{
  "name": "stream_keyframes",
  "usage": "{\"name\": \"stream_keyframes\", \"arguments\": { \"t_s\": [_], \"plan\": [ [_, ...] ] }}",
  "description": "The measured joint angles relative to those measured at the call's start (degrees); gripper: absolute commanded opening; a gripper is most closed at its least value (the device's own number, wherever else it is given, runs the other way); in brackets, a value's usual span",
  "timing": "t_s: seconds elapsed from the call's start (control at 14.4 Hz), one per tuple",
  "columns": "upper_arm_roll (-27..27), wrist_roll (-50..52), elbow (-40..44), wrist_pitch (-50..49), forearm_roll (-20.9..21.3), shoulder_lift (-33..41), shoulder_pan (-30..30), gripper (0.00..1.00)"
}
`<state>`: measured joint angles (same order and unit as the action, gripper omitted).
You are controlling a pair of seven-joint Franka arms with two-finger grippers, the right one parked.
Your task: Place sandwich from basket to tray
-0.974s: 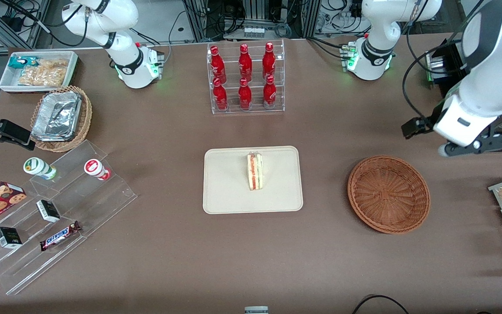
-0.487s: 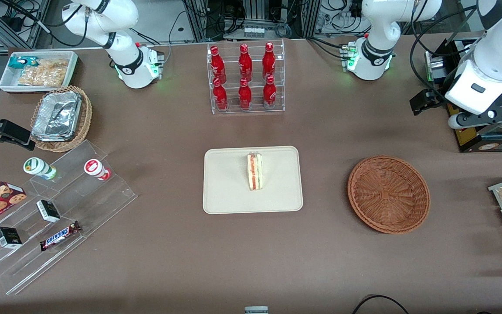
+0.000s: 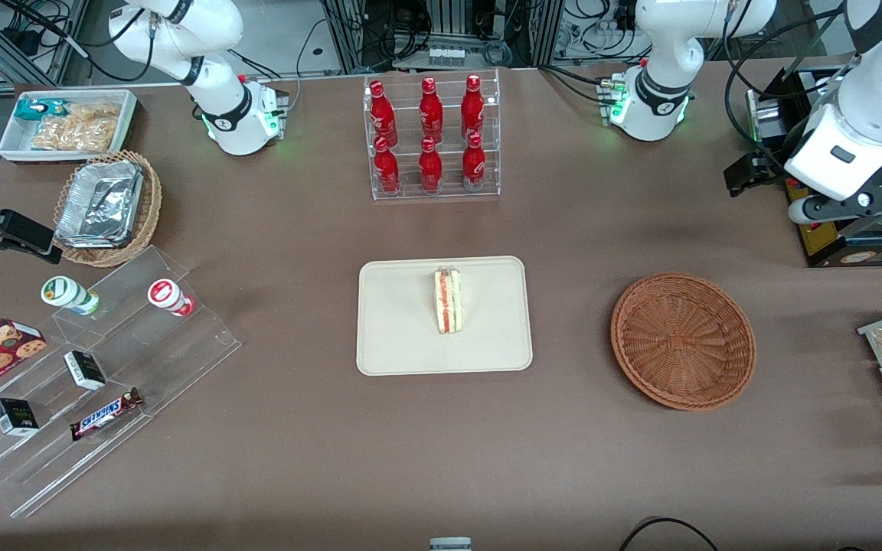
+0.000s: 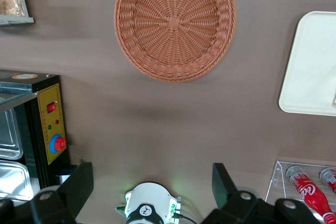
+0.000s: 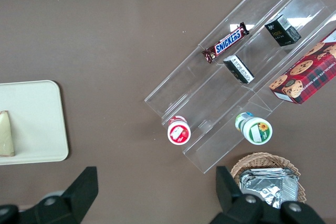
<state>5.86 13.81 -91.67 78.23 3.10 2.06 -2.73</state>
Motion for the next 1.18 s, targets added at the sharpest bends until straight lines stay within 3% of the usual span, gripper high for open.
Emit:
{"name": "stream_keyframes", "arguments": {
  "t_s": [0.35, 1.18],
  "plan": [
    [7.62, -0.50, 0.00, -0.01, -0.29, 0.00, 8.57, 1.00],
    [8.12, -0.50, 2.77, -0.96, -0.29, -0.36, 9.31, 1.00]
  ]
}}
